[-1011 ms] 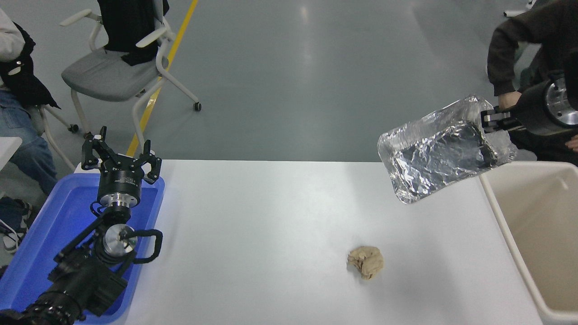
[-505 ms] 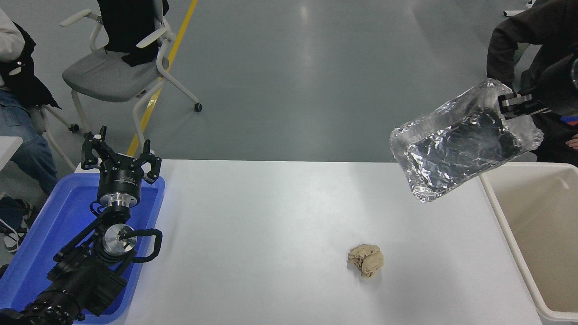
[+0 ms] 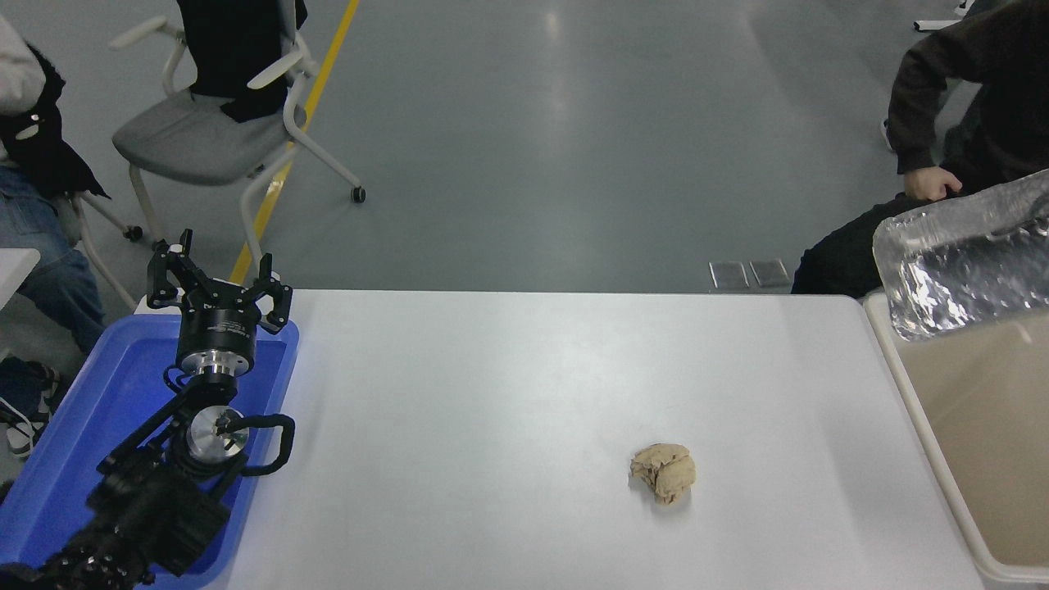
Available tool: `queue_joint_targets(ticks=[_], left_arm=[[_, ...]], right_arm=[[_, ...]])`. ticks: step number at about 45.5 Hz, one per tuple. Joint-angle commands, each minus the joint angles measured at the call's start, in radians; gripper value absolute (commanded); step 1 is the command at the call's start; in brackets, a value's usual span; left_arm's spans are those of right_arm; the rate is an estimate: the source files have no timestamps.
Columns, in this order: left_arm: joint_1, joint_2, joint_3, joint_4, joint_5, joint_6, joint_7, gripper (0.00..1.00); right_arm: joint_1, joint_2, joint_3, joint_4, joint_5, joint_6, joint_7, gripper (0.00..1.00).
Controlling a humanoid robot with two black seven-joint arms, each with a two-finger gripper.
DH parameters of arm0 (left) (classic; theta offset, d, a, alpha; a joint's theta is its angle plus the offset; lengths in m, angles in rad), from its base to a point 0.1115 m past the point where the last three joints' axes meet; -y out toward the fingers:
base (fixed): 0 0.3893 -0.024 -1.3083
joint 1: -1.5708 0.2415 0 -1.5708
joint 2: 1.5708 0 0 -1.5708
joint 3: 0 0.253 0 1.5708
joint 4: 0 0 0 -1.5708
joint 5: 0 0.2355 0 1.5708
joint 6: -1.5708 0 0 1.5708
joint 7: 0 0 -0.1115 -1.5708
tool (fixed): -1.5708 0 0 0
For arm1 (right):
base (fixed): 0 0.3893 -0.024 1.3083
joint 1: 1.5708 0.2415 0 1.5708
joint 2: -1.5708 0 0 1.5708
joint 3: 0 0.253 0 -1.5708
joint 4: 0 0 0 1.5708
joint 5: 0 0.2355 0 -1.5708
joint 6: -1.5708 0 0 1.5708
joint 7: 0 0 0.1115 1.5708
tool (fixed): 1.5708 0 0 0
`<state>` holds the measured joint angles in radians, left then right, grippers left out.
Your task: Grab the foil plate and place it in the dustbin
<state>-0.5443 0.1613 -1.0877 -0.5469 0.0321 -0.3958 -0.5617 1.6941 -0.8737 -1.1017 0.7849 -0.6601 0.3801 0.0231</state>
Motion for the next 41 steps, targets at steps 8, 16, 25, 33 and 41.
queue_joint_targets(ticks=[8, 16, 25, 33, 41], left_arm=[[0.000, 0.000, 0.000, 0.001, 0.000, 0.000, 0.000, 0.99], [0.000, 0.000, 0.000, 0.001, 0.000, 0.000, 0.000, 0.99], [0.000, 0.000, 0.000, 0.001, 0.000, 0.000, 0.000, 0.99], [0.000, 0.000, 0.000, -0.001, 0.000, 0.000, 0.000, 0.99], [0.000, 0.000, 0.000, 0.001, 0.000, 0.000, 0.000, 0.99]], right_arm=[[-0.658, -0.005, 0.431, -0.328, 0.002, -0.211, -0.037, 0.00], [-0.838, 0.125, 0.555, -0.510, 0.088, -0.242, -0.055, 0.00], [-0.913, 0.196, 0.583, -0.578, 0.195, -0.259, -0.069, 0.00], [-0.929, 0.214, 0.585, -0.578, 0.201, -0.288, -0.071, 0.00], [-0.924, 0.208, 0.589, -0.578, 0.208, -0.287, -0.069, 1.00]])
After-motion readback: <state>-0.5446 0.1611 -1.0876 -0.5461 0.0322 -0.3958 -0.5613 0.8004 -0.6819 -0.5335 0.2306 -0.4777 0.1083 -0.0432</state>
